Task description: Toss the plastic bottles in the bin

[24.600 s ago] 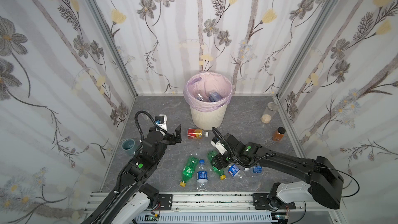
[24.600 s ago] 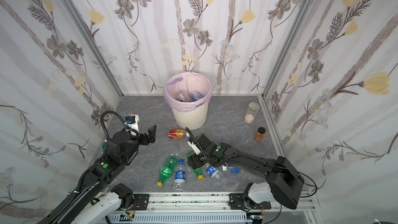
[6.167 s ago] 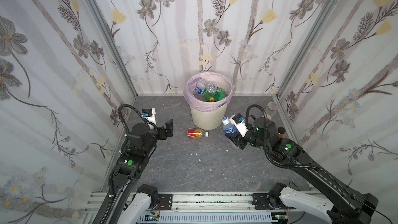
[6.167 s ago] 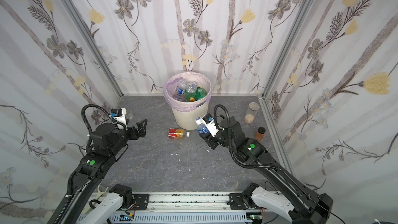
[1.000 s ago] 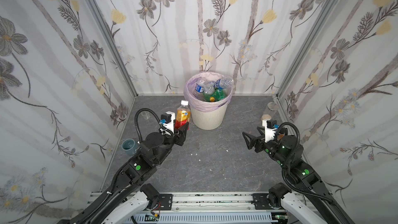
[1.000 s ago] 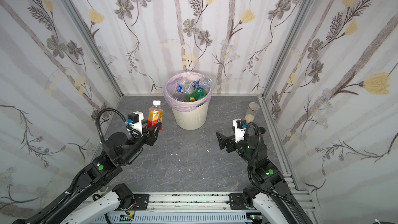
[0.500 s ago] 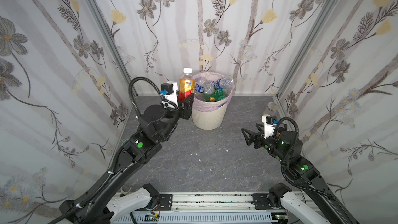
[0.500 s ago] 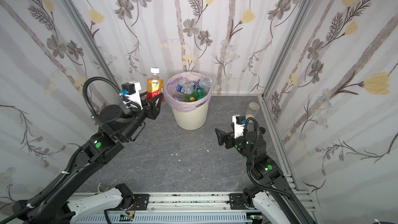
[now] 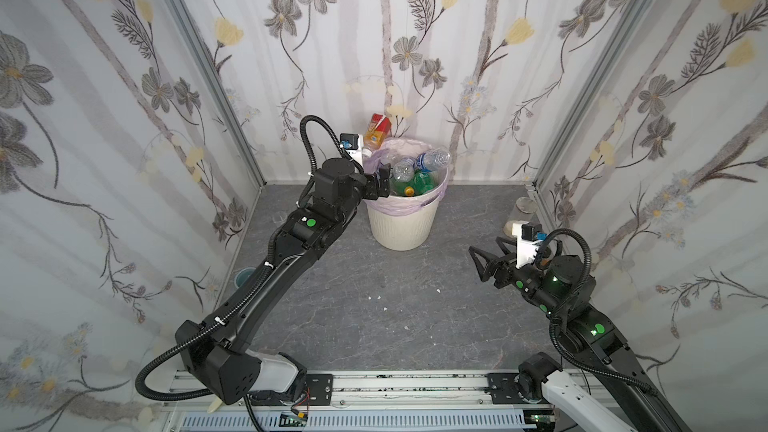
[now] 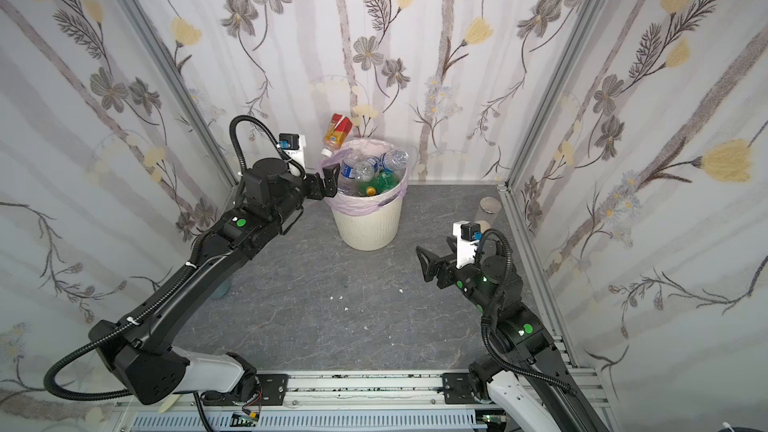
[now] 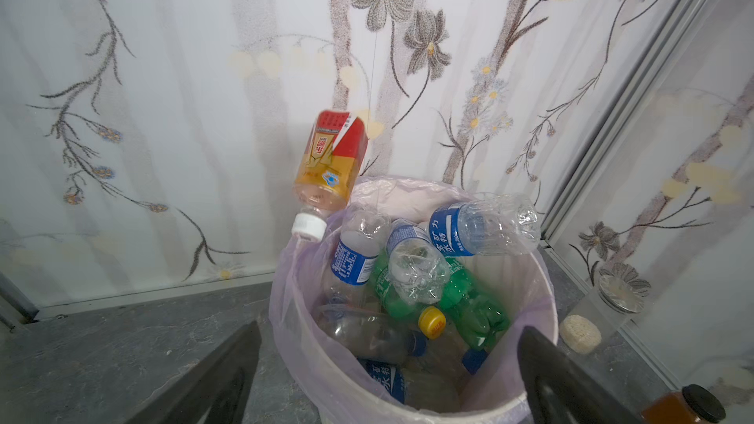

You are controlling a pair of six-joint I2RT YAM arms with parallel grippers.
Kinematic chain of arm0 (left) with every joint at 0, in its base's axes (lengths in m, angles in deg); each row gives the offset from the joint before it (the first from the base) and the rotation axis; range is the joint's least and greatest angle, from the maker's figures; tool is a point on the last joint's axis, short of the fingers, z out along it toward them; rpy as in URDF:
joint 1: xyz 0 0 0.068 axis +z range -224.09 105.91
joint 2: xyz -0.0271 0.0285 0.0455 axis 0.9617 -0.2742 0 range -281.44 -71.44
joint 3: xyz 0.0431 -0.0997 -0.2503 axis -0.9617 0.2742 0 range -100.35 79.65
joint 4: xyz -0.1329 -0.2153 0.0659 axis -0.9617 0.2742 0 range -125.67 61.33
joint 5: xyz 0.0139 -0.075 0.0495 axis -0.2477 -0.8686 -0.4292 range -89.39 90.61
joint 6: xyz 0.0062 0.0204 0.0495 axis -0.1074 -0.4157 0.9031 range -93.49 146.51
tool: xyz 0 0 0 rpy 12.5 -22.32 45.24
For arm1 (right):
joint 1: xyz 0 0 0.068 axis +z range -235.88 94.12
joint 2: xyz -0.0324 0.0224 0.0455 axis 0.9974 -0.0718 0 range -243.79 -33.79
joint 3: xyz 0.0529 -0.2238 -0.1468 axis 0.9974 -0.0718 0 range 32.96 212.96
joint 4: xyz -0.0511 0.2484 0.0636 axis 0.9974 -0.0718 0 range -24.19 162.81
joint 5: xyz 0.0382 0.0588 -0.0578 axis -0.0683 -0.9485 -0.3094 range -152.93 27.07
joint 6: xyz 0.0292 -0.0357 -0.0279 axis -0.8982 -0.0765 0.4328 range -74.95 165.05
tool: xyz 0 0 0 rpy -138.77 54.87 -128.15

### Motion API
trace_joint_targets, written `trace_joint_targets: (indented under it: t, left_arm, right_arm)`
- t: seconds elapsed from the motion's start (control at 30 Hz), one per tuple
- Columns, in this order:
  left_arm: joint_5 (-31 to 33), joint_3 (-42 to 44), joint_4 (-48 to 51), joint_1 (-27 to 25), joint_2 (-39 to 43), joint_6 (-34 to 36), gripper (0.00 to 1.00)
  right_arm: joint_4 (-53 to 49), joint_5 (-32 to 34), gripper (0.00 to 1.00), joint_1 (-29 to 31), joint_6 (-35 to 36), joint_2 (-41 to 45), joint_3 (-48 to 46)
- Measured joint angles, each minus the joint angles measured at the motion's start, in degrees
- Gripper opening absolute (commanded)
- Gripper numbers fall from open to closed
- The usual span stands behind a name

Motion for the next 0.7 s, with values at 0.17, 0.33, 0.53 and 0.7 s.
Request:
trace_joint_targets:
  t: [0.17,0.33,0.53,0.7]
  left_arm:
    - [-0.6,4.2,-0.2,2.3,5.3,-0.5,1.0]
    - [-1.9,7.6,0.3,4.9,8.5,-1.6,1.0]
    - [-3.5,9.4,0.9,5.9,8.8,-1.9,1.0]
    - [-3.6,11.2,0.6,6.7,8.8,-2.2,1.0]
  right_arm:
    - [0.5,-1.1,0.94,0.0,-0.5,-1.6,0.0]
    - [1.7,-1.7,0.94,0.0,-0.8,-3.2,0.0]
    - [2.5,-2.2,0.94,0.0,-0.9,-3.5,0.0]
    - [2.5,-2.1,0.94,0.0,-0.9,-3.8,0.0]
